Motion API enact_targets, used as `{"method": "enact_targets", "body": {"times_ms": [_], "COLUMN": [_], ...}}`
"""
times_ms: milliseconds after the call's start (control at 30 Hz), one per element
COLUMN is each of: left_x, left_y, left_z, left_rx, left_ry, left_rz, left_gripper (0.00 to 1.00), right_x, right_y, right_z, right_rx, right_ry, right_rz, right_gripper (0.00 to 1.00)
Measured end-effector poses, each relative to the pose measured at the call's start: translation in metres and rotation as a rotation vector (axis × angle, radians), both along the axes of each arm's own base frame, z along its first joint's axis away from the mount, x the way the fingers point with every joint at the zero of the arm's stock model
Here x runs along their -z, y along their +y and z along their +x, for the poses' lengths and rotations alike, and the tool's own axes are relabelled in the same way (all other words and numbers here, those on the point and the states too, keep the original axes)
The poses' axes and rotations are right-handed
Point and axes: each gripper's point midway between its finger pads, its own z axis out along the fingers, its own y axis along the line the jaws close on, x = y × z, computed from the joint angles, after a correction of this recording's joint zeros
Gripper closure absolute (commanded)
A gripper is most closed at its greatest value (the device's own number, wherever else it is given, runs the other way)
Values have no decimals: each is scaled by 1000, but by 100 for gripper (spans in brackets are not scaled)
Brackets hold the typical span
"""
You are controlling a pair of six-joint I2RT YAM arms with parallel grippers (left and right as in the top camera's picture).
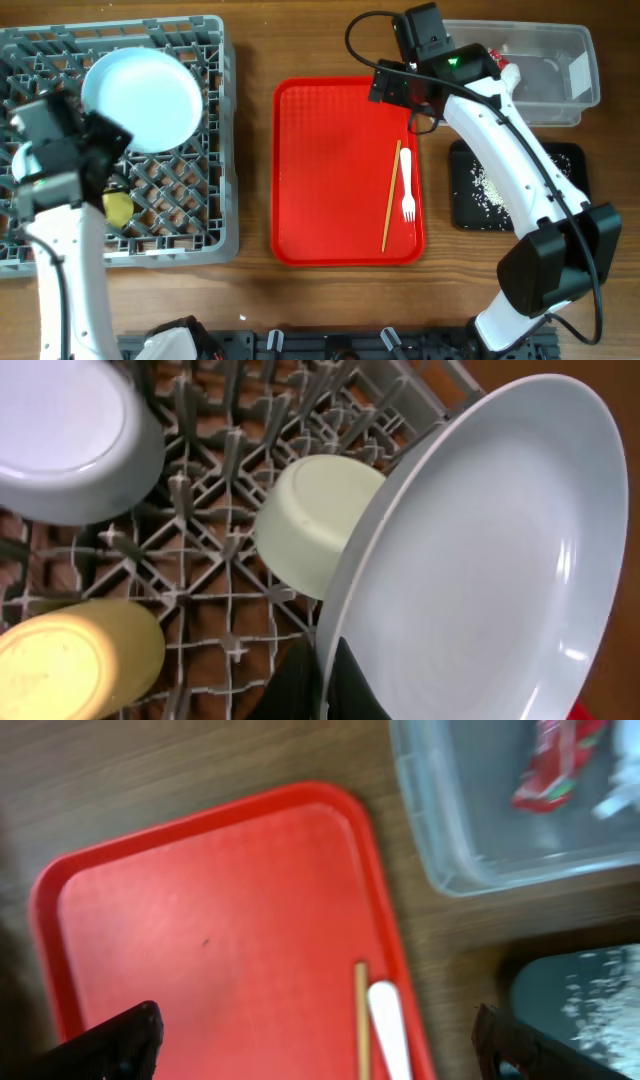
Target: Sort waste into correct bins and load items into the dishwasher rack
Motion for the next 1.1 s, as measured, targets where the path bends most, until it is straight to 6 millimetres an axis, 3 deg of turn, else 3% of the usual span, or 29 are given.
{"method": "enact_targets", "body": {"times_ms": [233,533,733,933,967,1000,1033,1067,1100], "left_x": [-18,-7,-1,20,22,24,24,24,24], "left_y": [-41,-22,-36,-56,-57,-57,-57,-57,-57], "left_z": [14,28,41,50,50,50,51,51,51], "left_rx": [27,-77,-22,53,57,59,57,59,59], "left_ry": [2,73,86,136,142,149,150,151,150], "left_rz": [285,487,545,571,575,577,578,581,581], "left_gripper": [96,96,96,96,91,69,30,11,0], "right_x": [-8,-5,-3,-3,-3,-3,-3,-3,-3], "right_y": [-31,-101,-105,-105,-105,-105,-105,-105,-105], "right_z": [11,16,16,15,15,15,15,15,15], "right_rx": [80,230,235,235,235,235,235,235,234], "right_ry": [-61,-28,-18,-16,-15,-15,-15,-15,-14], "right_rz": [-127,-102,-90,-90,-90,-90,-90,-90,-90], "right_gripper": [0,0,0,0,0,0,1,0,0]}}
